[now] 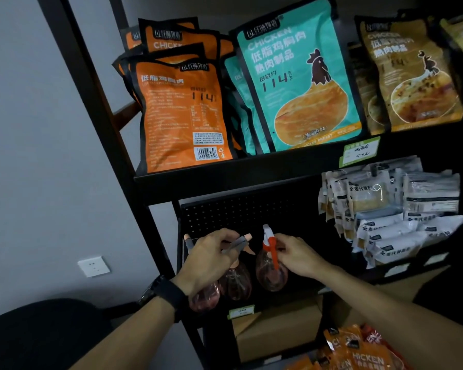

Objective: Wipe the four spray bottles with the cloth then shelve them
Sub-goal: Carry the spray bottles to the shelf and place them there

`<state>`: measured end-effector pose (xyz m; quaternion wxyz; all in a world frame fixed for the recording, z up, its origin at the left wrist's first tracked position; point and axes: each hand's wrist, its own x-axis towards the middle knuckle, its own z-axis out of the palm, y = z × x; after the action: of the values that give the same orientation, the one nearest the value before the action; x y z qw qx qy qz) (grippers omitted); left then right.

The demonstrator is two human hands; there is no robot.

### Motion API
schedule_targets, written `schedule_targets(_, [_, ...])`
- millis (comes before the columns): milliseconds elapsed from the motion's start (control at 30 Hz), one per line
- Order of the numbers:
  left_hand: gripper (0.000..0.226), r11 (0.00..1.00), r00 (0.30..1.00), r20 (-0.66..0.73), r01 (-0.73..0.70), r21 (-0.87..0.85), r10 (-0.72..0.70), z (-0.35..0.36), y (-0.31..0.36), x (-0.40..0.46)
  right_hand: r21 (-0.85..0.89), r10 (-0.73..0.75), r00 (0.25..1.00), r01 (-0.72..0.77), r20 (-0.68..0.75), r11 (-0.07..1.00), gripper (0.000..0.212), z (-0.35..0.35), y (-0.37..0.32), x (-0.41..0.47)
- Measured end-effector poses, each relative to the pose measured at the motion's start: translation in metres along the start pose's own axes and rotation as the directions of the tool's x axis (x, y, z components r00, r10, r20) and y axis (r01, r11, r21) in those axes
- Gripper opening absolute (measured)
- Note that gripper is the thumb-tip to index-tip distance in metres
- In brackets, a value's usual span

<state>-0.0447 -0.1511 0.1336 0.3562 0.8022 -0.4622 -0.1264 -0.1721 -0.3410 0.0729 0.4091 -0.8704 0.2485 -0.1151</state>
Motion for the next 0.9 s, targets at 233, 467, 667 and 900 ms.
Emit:
schedule_targets(233, [0.032,0.999,0.999,0.002,0.039,0.009,-0.039,-0.003,-0.016,0.007,-0.002,0.03,0.999,-0.03,0.044,1.0,0.015,0.013,0.009,0.007])
schedule_targets(467, [0.035,0.998,0.998,0.014,0.058,0.015,-0.058,-0.007,-0.019,0.009,-0.017,0.04,0.998,-0.039,0.052,0.999,0.011,0.014,0.005,0.004])
schedule_targets(667, [0.034,0.999,0.999,-0.001,0.049,0.011,-0.049,-0.013,-0.012,0.004,-0.068,0.069,0.995,-0.065,0.066,0.996,0.012,0.008,0.0,-0.001])
schedule_targets(900, [0.032,1.0,0.999,-0.031,0.019,0.015,-0.019,-0.026,0.005,-0.007,-0.192,0.121,0.992,-0.114,0.025,0.975,0.051,-0.017,-0.019,-0.007])
